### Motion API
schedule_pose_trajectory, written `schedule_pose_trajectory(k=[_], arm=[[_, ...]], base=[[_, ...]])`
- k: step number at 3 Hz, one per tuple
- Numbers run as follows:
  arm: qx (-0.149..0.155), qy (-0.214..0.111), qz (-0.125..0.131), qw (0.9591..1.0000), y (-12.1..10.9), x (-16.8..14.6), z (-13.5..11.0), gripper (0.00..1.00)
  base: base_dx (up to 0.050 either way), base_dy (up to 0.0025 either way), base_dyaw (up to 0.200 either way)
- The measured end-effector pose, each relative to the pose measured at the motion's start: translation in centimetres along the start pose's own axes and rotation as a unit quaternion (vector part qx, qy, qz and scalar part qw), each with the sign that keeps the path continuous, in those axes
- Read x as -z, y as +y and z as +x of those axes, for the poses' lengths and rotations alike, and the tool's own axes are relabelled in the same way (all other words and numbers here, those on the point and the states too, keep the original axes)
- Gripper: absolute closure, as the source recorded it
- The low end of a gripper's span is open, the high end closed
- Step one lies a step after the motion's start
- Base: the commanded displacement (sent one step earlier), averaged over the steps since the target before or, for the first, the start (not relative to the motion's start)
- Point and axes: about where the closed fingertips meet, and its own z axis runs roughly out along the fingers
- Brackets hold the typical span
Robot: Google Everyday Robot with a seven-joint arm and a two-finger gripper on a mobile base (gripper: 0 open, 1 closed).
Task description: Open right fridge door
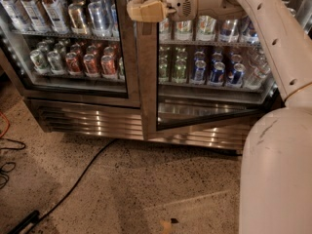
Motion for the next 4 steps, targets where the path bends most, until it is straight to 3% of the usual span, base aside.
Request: schedule_pose_trajectory(k=[2, 3, 4], arm=[[0.0, 0.0, 0.0, 1.0, 0.0, 0.0, 0.0, 0.15], [0.0, 0.0, 0.0, 1.0, 0.0, 0.7, -0.3, 0.15], [-0.008, -0.005, 0.039, 0.9992, -1.0, 3.3, 0.0, 0.18]], base=[[0.0, 0.0, 0.0], [0.0, 0.0, 0.0], [0.0, 0.0, 0.0]])
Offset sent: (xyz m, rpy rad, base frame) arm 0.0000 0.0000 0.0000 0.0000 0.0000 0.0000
